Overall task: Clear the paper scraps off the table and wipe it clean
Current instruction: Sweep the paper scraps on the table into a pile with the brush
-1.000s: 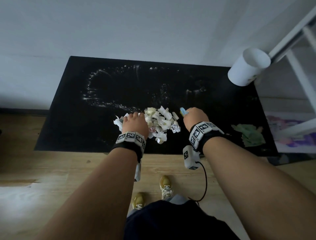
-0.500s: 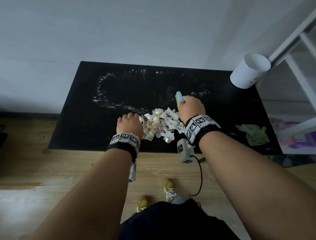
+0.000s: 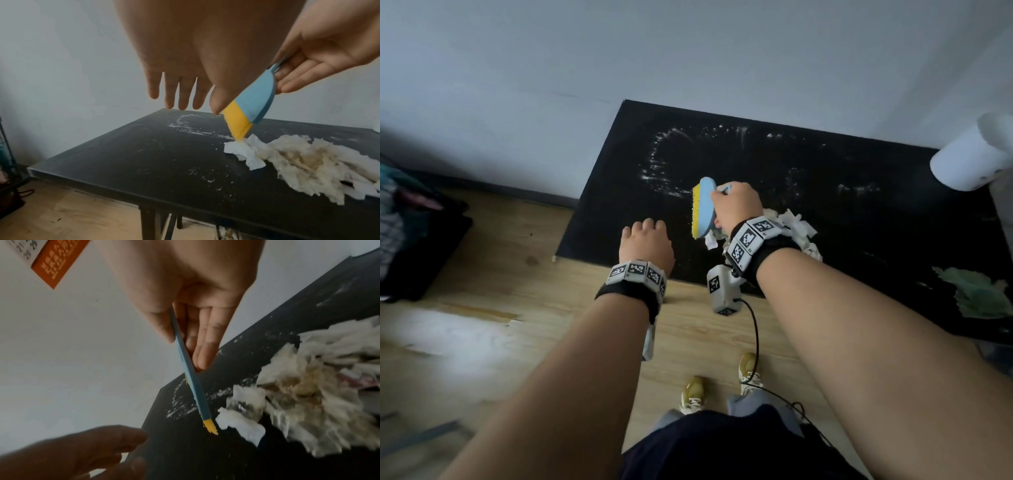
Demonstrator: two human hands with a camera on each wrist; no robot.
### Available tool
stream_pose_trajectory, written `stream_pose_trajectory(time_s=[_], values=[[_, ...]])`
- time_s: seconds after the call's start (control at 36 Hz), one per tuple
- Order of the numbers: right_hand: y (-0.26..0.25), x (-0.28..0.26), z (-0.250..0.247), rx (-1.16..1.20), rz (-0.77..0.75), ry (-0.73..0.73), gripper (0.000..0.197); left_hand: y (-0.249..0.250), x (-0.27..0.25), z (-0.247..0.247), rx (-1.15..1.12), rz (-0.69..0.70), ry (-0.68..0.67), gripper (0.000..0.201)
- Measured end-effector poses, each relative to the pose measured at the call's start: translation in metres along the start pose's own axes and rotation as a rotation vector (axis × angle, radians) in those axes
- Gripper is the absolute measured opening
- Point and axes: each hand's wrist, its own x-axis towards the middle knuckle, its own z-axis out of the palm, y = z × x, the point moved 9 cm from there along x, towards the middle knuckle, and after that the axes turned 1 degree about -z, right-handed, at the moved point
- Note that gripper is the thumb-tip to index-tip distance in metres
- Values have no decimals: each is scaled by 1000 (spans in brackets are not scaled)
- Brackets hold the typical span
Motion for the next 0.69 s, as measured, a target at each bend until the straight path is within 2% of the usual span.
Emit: stream_pose_trajectory(time_s=[0.19,0.47,0.69], values=[[19,-3,36,-134,67,-53,31,-18,-10,17,9,7,-32,38],[48,-4,3,-165,156,7,31,-6,-8,19,-40,29,-63,43],[35,-4,-26,4,62,90,33,18,-1,-1,-22,93,-11,41]])
